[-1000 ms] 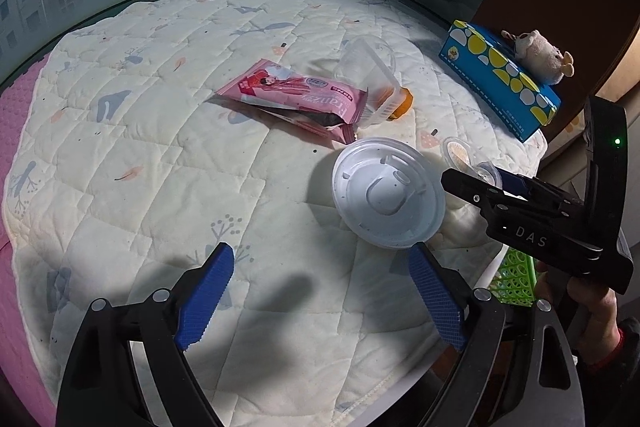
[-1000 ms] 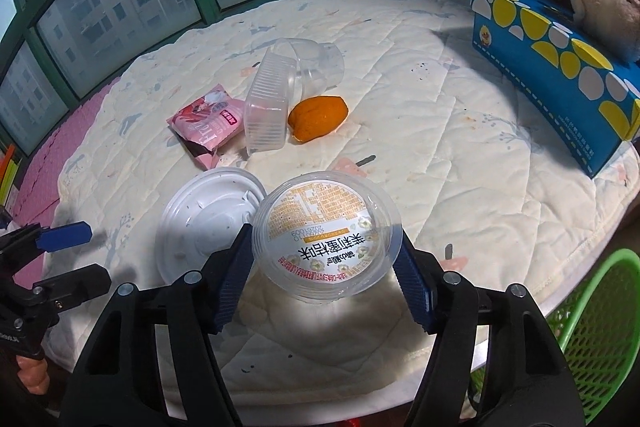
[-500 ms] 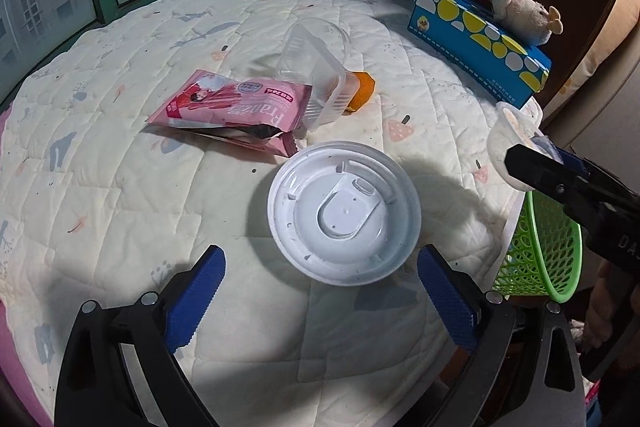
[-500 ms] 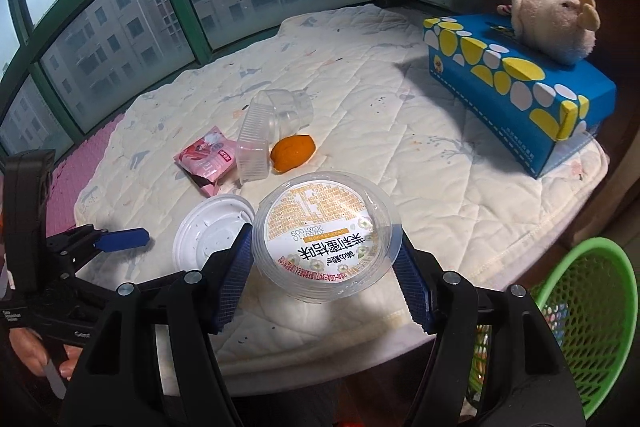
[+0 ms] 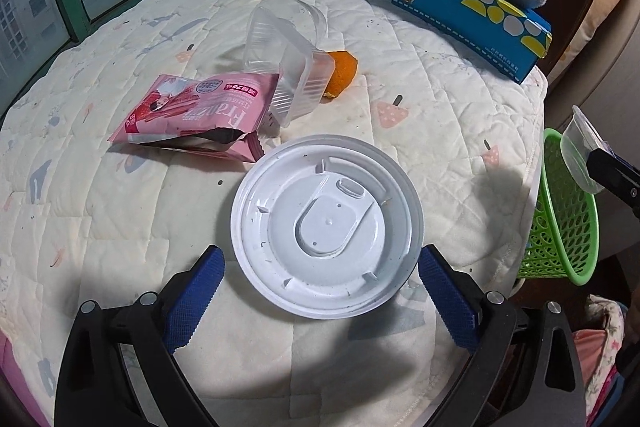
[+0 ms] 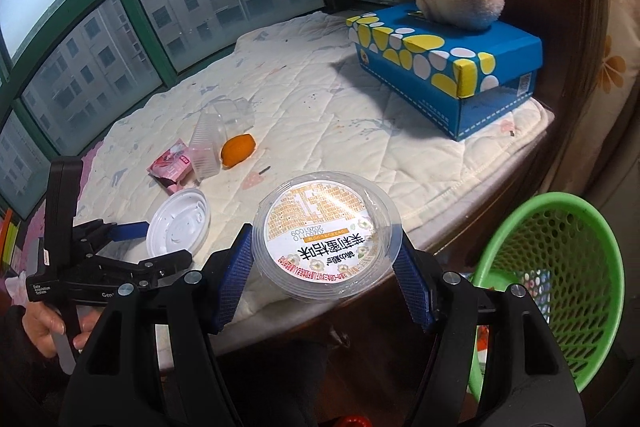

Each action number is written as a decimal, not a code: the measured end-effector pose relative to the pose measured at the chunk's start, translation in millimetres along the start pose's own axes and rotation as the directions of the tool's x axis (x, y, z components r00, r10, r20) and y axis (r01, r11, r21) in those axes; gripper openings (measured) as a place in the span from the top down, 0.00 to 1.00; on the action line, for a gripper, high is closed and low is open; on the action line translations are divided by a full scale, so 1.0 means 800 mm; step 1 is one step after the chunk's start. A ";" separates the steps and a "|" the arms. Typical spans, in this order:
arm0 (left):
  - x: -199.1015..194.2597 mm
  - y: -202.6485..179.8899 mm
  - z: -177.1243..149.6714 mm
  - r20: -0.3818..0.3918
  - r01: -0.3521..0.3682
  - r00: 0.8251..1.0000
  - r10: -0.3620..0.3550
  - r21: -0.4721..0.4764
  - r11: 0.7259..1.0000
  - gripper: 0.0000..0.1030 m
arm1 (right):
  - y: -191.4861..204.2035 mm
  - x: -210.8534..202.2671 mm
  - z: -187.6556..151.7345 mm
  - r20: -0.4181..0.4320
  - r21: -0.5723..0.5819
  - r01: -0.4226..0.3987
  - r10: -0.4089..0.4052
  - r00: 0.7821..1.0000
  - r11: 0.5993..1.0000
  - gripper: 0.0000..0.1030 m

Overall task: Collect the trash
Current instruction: 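Carry the pudding cup and white lid to the green basket and release both, then move both tools back over the mattress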

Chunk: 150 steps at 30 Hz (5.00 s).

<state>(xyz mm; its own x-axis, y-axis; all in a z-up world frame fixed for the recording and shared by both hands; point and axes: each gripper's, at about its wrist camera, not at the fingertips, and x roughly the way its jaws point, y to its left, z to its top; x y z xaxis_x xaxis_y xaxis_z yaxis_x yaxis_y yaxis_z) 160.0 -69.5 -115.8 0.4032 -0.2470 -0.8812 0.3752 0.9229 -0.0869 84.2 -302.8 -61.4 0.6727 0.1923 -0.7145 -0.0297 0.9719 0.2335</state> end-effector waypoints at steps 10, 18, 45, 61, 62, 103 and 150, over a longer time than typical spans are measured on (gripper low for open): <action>0.014 -0.005 0.010 -0.027 0.012 1.000 -0.012 0.011 1.000 0.09 | -0.025 -0.012 -0.017 -0.004 0.033 0.037 -0.037 0.999 0.999 0.35; 0.014 -0.004 0.011 -0.001 0.018 1.000 -0.018 0.004 1.000 0.14 | -0.050 -0.025 -0.031 -0.003 0.073 0.071 -0.071 0.997 0.995 0.35; -0.060 -0.146 0.030 0.084 0.150 0.983 -0.166 0.169 0.974 0.14 | -0.218 -0.051 -0.070 -0.050 0.296 0.237 -0.233 0.971 0.925 0.30; -0.051 -0.256 0.039 0.045 0.217 0.969 -0.242 0.314 0.924 0.14 | -0.235 -0.097 -0.082 0.025 0.342 0.230 -0.253 0.967 0.911 0.27; -0.048 -0.263 0.038 0.039 0.222 0.968 -0.247 0.320 0.921 0.14 | -0.235 -0.104 -0.085 0.029 0.343 0.234 -0.259 0.966 0.910 0.26; -0.034 -0.320 0.033 0.001 0.269 0.959 -0.282 0.303 0.914 0.09 | -0.209 -0.171 -0.111 0.062 0.301 0.299 -0.331 0.942 0.906 0.23; 0.001 0.170 0.078 0.068 0.066 0.997 -0.031 -0.613 0.788 0.28 | 0.044 0.006 0.047 0.023 -0.078 -0.023 0.025 0.999 0.997 0.22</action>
<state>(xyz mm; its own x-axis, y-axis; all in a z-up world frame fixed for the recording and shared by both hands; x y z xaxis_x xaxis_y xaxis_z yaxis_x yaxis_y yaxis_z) 264.0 37.6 -99.5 0.4470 -0.2951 -0.8445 -0.1890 0.8916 -0.4116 114.3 -272.5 -32.0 0.6885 0.2133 -0.6932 -0.1026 0.9748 0.1980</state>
